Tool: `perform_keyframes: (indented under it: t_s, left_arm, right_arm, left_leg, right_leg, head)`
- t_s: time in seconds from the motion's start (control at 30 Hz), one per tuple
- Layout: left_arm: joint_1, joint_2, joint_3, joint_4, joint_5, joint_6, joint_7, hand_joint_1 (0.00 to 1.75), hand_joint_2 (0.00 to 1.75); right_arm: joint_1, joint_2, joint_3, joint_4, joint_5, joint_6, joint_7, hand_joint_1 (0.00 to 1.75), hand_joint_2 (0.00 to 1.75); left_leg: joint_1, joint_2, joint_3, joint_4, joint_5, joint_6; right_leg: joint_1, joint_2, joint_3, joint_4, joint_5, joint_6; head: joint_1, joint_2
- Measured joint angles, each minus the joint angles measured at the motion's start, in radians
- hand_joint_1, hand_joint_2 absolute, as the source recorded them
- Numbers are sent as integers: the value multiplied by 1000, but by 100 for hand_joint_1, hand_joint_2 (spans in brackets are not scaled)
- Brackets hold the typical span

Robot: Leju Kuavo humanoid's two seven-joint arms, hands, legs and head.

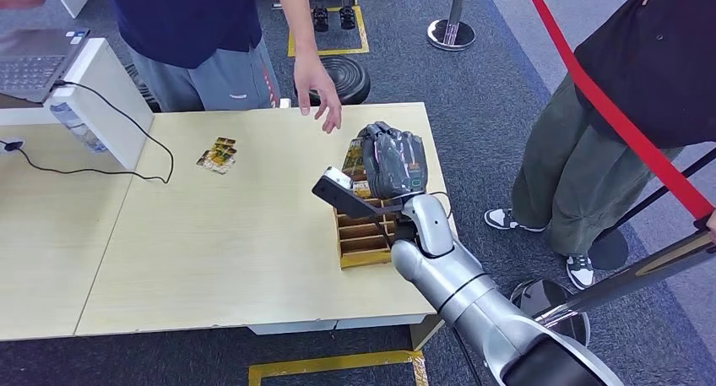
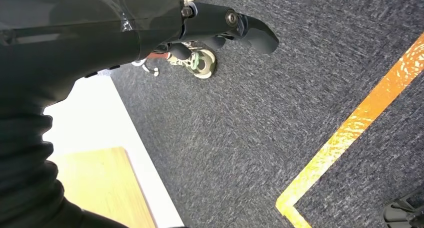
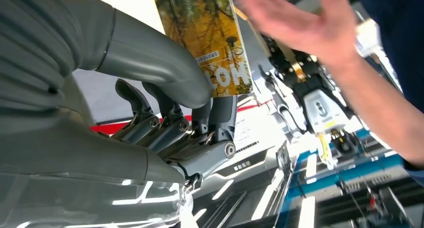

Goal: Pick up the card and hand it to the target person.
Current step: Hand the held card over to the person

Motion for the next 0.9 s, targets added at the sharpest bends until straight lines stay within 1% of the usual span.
perform_keyframes:
  t_s: [0.13,0.27,0.4,0.47,0.5,0.53,0.6,0.63,0.9]
  left_arm:
    - [2,1,5,0,2,-1,0,0,175]
    - [2,2,10,0,1,-12,1,0,175]
    - [1,2,15,0,-1,-22,5,0,175]
    - [1,2,15,0,-2,-17,5,0,87]
    - [1,2,15,0,-2,-13,4,0,44]
    - [0,2,15,0,-2,-8,3,0,0]
    - [0,2,16,0,-2,-2,2,0,0]
    - [0,2,16,0,-2,-1,1,0,0]
    - [0,1,20,0,-2,-1,6,0,0]
  right_arm:
    - [-9,-1,-12,-106,-21,21,2,150,175]
    - [-10,0,-13,-179,-29,31,-6,175,175]
    - [-9,11,-10,-197,-36,28,-31,175,175]
    - [-7,19,-8,-197,-37,20,-40,175,175]
    - [-5,22,-7,-197,-37,16,-43,158,175]
    - [-3,25,-6,-197,-37,13,-45,114,175]
    - [1,29,-5,-196,-39,10,-47,27,175]
    - [3,30,-5,-196,-40,9,-47,0,175]
    - [6,35,-3,-195,-51,9,-45,0,175]
  left_leg:
    - [0,0,0,0,0,0]
    - [0,0,0,0,0,0]
    - [0,0,0,0,0,0]
    - [0,0,0,0,0,0]
    - [0,0,0,0,0,0]
    - [0,0,0,0,0,0]
    - [0,0,0,0,0,0]
    - [0,0,0,0,0,0]
    - [0,0,0,0,0,0]
  right_leg:
    - [0,0,0,0,0,0]
    - [0,0,0,0,0,0]
    - [0,0,0,0,0,0]
    - [0,0,0,0,0,0]
    - [0,0,0,0,0,0]
    - [0,0,0,0,0,0]
    - [0,0,0,0,0,0]
    - [0,0,0,0,0,0]
    - [0,0,0,0,0,0]
  head:
    - [0,0]
    - [0,0]
    - [0,0]
    - [0,0]
    - [0,0]
    - [0,0]
    - [0,0]
    - [0,0]
    - [0,0]
